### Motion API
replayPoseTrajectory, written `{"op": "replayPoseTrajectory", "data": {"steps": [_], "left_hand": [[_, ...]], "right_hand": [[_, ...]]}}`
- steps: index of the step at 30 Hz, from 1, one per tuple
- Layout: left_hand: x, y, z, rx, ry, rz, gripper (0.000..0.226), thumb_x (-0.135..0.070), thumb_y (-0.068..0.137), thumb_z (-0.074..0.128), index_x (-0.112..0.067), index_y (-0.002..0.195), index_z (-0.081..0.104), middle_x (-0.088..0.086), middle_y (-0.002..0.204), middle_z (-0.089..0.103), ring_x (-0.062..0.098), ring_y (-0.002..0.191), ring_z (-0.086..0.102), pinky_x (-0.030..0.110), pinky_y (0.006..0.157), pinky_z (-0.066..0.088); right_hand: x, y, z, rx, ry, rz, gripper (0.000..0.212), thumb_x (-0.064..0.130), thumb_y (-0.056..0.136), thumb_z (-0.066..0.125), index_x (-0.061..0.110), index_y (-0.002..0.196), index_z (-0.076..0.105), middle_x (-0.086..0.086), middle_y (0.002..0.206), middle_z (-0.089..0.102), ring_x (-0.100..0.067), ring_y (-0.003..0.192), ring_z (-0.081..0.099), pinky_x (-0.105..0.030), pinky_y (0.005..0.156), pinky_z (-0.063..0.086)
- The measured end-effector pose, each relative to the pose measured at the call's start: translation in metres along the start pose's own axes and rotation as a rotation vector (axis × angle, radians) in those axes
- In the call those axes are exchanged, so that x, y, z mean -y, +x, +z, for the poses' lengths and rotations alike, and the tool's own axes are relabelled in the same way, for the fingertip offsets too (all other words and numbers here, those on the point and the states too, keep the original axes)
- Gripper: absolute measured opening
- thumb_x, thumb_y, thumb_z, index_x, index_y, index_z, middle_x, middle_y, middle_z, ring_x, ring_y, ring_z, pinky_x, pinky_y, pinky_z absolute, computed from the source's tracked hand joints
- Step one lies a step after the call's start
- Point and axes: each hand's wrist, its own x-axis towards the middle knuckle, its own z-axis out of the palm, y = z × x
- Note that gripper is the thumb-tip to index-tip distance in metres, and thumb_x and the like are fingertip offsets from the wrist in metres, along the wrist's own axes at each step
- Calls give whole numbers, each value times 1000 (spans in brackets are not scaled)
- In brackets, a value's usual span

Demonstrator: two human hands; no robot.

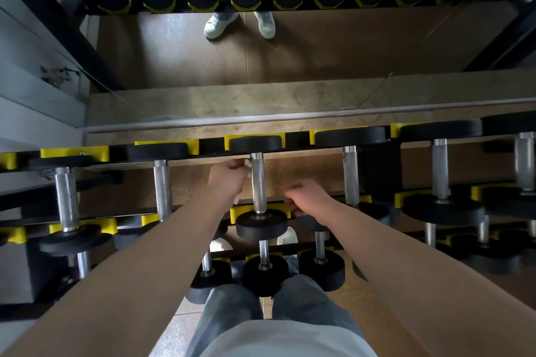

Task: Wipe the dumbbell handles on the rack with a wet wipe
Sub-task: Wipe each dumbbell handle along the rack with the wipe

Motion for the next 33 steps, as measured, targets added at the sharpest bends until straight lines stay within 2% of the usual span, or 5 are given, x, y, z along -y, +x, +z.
{"op": "replayPoseTrajectory", "data": {"steps": [7, 11, 17, 25, 33], "left_hand": [[47, -11, -6, 320, 620, 0, 13, -11, 95, 67, -7, 87, 77, 17, 88, 74, 28, 83, 71, 36, 67, 54], [32, -7, -12, 306, 496, -49, 16, -18, 96, 68, -12, 81, 67, 9, 69, 58, 18, 60, 49, 27, 51, 39], [-2, 26, -4, 138, -175, -180, 6, -9, 98, 65, -12, 98, 70, 3, 70, 53, 12, 53, 39, 25, 45, 32], [35, -3, -6, 448, 327, -206, 24, -8, 106, 46, -26, 110, 61, 1, 62, 50, 10, 50, 37, 20, 47, 31], [6, 29, 2, 262, -162, -230, 25, 3, 102, 42, -12, 93, 61, 3, 66, 47, 10, 49, 36, 18, 35, 28]], "right_hand": [[-2, -1, 3, -2, 42, 26, 18, 13, 104, 52, 25, 101, 66, -6, 98, 67, -20, 90, 64, -31, 80, 56], [-2, -2, 7, 5, 42, 57, 23, 10, 103, 52, 26, 94, 65, -6, 94, 65, -19, 85, 62, -33, 81, 54], [-2, -2, 5, 15, 84, 77, 24, 6, 103, 50, 20, 101, 69, -5, 92, 65, -18, 82, 62, -32, 78, 53], [-4, -1, 8, 4, 131, 141, 29, 2, 102, 46, 17, 98, 71, -8, 93, 67, -19, 84, 65, -34, 80, 56], [-4, -1, 4, 10, 126, 146, 30, 6, 104, 44, 17, 109, 71, -7, 100, 71, -17, 85, 67, -36, 87, 57]]}}
